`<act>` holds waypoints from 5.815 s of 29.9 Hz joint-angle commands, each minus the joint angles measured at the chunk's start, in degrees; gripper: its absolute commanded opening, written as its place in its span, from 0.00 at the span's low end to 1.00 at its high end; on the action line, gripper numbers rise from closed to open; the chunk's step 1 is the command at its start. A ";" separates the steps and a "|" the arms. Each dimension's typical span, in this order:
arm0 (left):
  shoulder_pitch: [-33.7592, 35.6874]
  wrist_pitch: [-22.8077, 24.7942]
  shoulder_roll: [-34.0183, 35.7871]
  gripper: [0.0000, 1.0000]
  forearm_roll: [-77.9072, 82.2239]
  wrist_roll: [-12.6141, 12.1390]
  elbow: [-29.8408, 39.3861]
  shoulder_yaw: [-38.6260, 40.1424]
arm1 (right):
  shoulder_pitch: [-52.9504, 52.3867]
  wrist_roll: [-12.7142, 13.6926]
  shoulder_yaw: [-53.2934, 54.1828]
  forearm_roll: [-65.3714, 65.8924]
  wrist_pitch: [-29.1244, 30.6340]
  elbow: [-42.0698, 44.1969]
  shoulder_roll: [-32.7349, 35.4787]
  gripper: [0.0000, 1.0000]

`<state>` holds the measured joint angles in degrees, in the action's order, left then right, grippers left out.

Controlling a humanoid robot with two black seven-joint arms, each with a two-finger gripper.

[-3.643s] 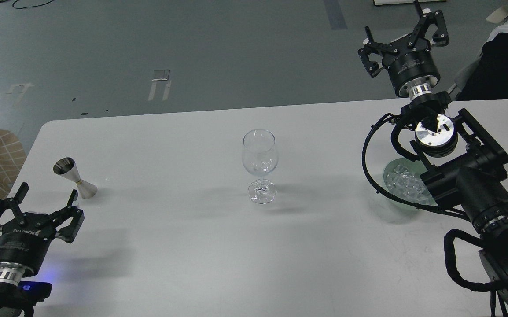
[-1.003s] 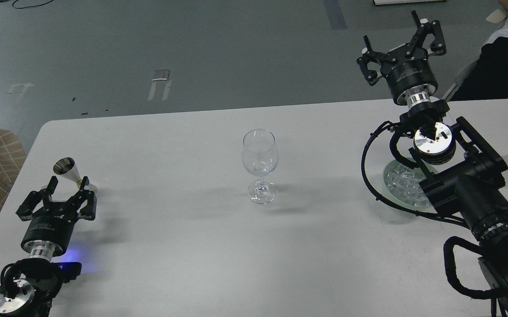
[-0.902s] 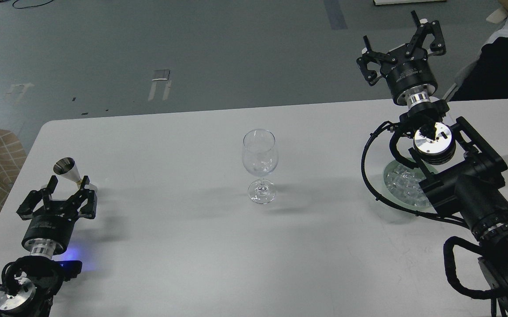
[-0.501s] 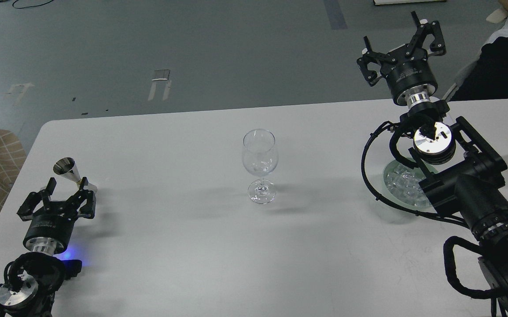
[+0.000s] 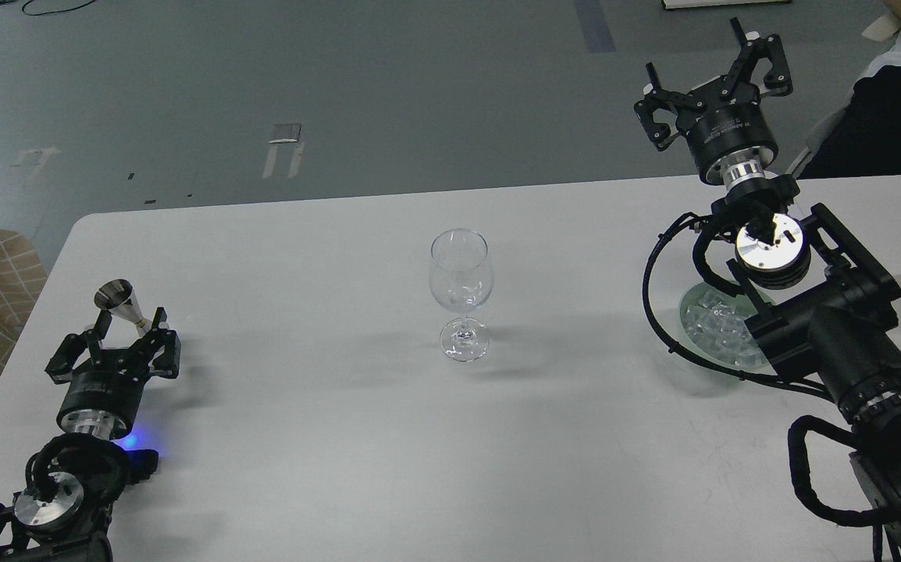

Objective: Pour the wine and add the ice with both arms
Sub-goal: 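Close the left gripper around the metal jigger and lift it, then carry the held jigger with the left gripper over the wine glass, then tilt the jigger with the left gripper to pour into the glass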

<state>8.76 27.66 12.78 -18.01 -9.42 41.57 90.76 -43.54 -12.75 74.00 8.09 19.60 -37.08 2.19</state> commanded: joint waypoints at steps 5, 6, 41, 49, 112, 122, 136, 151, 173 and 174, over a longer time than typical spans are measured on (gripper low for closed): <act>2.58 0.34 0.14 0.68 0.08 -0.33 -4.39 -0.06 | 0.38 0.01 0.00 0.00 0.00 0.08 -0.08 1.00; 2.58 0.34 0.14 0.67 0.08 -0.33 -4.39 -0.06 | 0.39 -0.08 0.00 0.00 0.00 0.08 -0.08 1.00; 1.87 0.34 -0.65 0.39 0.43 -1.65 0.97 -0.32 | 0.39 0.01 0.00 0.00 0.00 0.17 -0.17 1.00; 2.31 0.34 -0.21 0.36 0.43 -2.53 0.70 -0.23 | 0.47 0.01 0.00 0.08 0.00 0.17 -0.25 1.00; 3.89 -15.09 3.30 0.26 3.16 -9.92 39.20 -21.67 | 2.23 -0.26 0.27 0.00 0.44 -0.36 1.50 1.00; 7.67 -17.11 3.13 0.26 4.92 -10.00 38.50 -23.17 | 3.37 -0.26 0.27 -0.09 0.53 -0.80 2.21 1.00; 7.50 -18.96 0.49 0.26 6.41 -10.27 39.20 -23.35 | 3.46 -0.08 0.09 -0.09 0.62 -0.71 2.47 1.00; 9.52 -18.78 -0.30 0.26 11.24 -9.91 38.85 -29.15 | 4.69 -0.17 0.27 -0.18 0.62 -0.89 2.91 1.00; 11.54 -19.84 -0.12 0.26 15.28 -10.53 38.15 -29.33 | 4.78 -0.17 0.27 -0.09 0.79 -0.80 2.91 1.00; 11.54 -19.75 0.05 0.26 15.81 -10.53 38.06 -29.33 | 4.69 -0.17 0.27 -0.18 0.79 -0.80 2.91 1.00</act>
<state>20.27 7.94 12.60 -3.49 -19.90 79.72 61.40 -38.78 -12.92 74.23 7.91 20.40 -37.89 5.11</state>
